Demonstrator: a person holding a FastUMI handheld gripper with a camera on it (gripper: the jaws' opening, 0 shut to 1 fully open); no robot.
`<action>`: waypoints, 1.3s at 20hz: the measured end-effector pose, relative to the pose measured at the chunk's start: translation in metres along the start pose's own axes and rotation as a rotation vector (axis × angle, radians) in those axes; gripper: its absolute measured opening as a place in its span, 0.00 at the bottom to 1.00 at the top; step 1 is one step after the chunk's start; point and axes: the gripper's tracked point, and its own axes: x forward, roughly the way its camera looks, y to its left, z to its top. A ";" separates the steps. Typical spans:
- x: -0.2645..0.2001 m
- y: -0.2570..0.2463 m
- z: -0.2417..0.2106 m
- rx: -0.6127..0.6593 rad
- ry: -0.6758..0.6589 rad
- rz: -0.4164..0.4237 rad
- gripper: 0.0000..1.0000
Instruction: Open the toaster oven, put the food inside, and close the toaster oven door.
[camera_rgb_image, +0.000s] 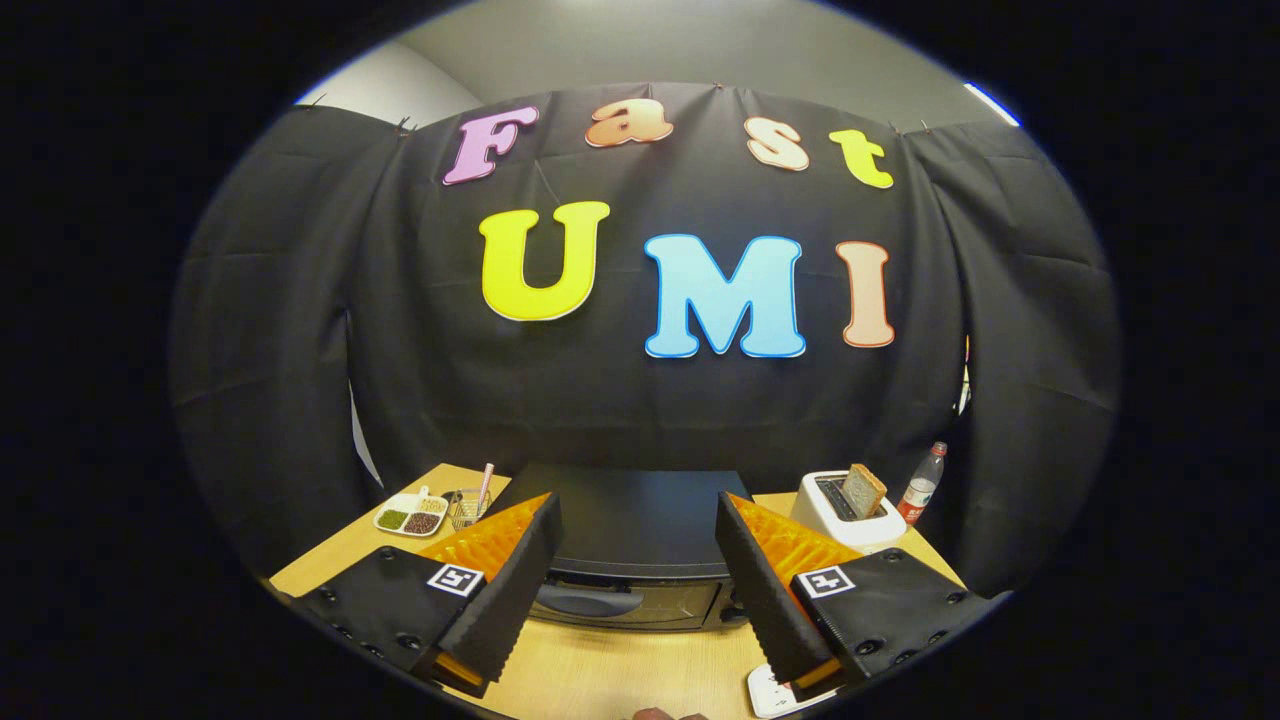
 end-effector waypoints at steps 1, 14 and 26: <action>0.006 0.001 -0.009 -0.004 0.018 -0.001 0.98; 0.080 0.050 -0.118 0.029 0.190 0.044 0.98; 0.083 0.049 -0.137 0.042 0.274 0.042 0.99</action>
